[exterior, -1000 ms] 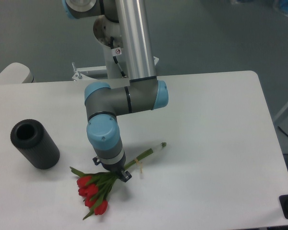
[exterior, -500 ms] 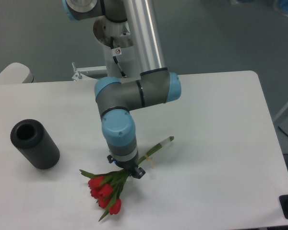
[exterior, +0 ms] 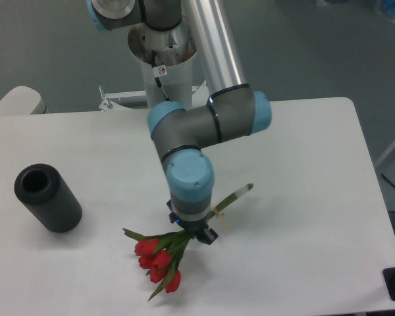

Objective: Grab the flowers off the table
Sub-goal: 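Lift the tulip bouquet off the table, moving away from the black vase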

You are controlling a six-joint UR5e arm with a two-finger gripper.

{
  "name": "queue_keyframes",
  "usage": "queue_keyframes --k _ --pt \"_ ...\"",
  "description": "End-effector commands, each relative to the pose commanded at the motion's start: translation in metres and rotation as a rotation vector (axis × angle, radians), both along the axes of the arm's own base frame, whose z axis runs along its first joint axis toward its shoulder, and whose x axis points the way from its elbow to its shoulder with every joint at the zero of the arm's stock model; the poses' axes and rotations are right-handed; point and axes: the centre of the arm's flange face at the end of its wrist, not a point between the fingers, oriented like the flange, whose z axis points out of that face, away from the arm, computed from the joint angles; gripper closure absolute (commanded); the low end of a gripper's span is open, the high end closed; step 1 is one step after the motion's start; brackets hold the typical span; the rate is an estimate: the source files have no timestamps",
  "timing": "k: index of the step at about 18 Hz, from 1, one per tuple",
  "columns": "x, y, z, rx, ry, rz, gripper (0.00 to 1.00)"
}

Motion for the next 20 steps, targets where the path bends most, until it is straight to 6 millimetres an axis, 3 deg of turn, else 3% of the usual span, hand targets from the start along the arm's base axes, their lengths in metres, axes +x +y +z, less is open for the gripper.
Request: queue_keyframes --k 6,10,16,20 --pt "-0.043 -0.013 0.003 0.015 0.009 -0.011 0.89" --pt "-0.06 -0.017 0.003 0.003 -0.001 -0.078 0.89" --pt "-0.077 -0.016 0.003 0.01 0.013 -0.121 0.88" --pt "-0.078 -0.016 0.002 0.004 0.015 -0.127 0.88"
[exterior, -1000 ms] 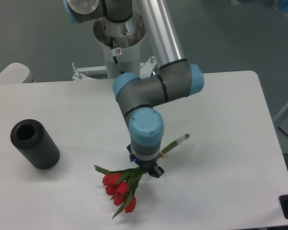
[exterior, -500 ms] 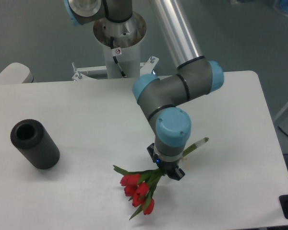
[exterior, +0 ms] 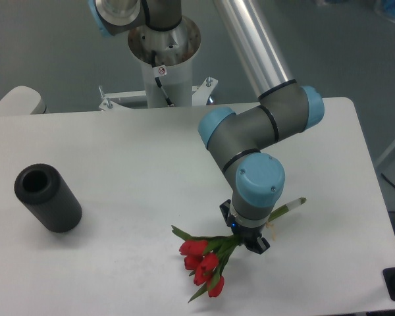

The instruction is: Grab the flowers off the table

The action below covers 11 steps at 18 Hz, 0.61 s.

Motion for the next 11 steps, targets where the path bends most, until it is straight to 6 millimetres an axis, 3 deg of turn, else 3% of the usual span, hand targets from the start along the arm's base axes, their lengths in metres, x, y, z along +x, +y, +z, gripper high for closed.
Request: queue_keyframes --k 11 --pt "0.0019 -0.0006 -0.0024 -0.003 0.003 -0.037 0.87"
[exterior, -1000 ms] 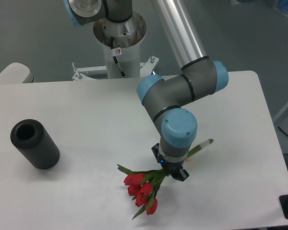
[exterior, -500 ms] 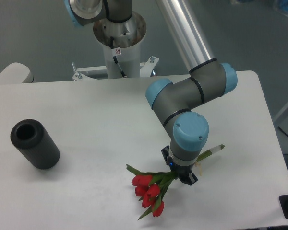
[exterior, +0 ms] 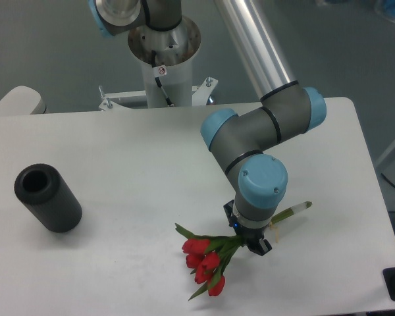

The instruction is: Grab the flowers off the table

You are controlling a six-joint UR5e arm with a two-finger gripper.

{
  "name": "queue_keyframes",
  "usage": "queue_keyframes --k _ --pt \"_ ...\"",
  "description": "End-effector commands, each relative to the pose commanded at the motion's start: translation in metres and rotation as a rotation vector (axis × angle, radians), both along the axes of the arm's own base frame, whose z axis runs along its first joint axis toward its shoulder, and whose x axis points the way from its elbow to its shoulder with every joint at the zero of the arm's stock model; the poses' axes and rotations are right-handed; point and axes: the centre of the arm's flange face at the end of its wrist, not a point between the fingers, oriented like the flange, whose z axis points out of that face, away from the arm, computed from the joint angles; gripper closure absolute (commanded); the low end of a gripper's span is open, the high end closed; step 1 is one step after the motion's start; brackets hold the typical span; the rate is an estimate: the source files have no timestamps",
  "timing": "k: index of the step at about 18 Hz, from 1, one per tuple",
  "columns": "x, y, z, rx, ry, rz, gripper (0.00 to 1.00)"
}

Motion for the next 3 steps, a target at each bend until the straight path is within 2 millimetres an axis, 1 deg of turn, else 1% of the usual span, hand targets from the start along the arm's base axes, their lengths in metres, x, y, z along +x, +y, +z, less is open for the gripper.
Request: queue_keyframes --k 3 --pt "0.0005 -0.0004 0.0 0.001 0.001 0.0 0.87"
